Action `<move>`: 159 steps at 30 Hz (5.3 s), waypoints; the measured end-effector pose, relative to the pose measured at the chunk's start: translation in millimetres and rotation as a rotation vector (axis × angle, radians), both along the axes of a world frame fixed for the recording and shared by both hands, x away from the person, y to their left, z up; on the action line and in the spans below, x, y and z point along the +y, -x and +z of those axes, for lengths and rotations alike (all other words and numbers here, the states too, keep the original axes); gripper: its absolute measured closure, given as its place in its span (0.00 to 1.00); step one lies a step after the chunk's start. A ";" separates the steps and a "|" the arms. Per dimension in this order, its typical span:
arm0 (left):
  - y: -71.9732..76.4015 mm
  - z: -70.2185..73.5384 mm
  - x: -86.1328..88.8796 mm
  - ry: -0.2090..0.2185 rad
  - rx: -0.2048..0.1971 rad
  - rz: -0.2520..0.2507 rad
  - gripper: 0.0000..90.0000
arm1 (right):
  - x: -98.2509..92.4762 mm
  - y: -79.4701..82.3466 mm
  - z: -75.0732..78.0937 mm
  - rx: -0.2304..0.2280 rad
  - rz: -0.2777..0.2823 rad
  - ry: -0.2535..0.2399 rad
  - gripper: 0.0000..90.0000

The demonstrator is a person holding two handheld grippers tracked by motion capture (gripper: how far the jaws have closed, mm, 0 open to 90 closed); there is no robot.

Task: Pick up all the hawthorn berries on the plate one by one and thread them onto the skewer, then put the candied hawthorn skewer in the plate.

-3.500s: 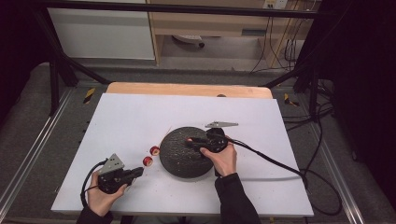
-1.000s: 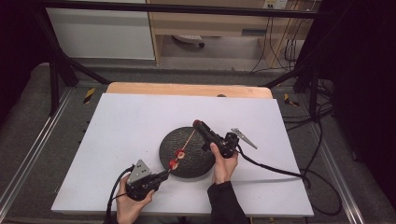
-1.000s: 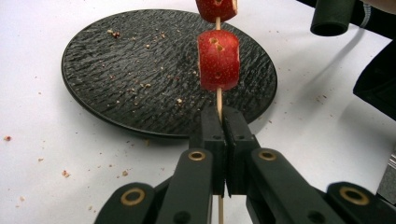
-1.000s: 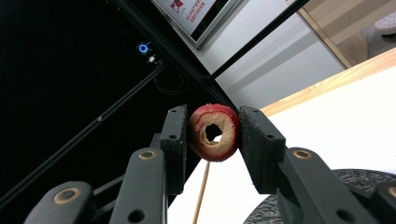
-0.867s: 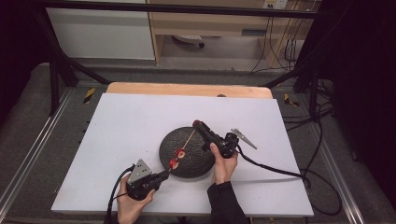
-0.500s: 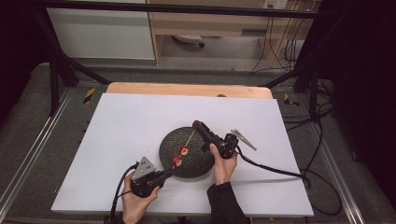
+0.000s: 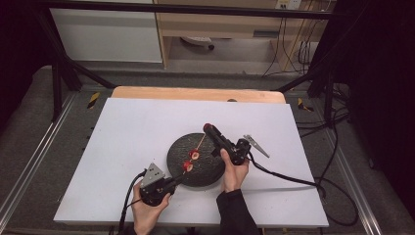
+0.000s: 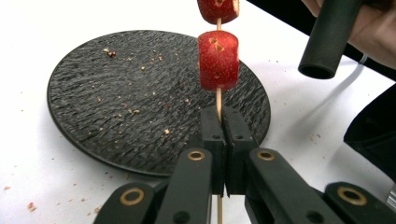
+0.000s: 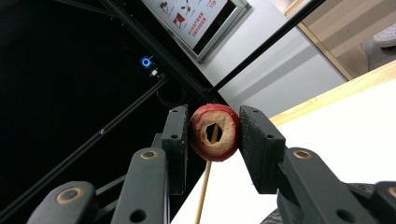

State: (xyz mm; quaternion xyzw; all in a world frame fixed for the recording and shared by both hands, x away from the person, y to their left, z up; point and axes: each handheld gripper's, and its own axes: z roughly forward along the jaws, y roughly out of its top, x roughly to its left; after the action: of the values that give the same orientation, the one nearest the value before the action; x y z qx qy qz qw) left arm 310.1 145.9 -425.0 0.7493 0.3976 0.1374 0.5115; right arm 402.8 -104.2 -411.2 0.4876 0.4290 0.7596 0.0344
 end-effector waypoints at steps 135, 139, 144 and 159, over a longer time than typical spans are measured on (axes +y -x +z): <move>-84.3 9.2 -9.5 -0.378 0.218 -0.144 0.78 | -136.6 41.8 -38.2 0.159 0.301 0.938 0.01; -81.1 16.7 4.6 -0.341 0.179 -0.161 0.56 | -136.6 42.0 -37.9 0.160 0.300 0.936 0.01; -75.7 23.5 27.6 -0.307 0.148 -0.166 0.37 | -135.9 42.1 -38.0 0.157 0.303 0.944 0.01; -49.8 8.9 101.0 -0.297 0.072 -0.085 0.06 | -135.9 42.6 -37.7 0.160 0.306 0.951 0.01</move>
State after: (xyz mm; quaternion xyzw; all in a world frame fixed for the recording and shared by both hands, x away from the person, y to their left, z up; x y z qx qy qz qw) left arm 359.9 246.9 -416.0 0.8371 0.3591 0.1460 0.3859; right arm 360.1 -240.1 -448.9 0.4062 0.7953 0.4367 0.1079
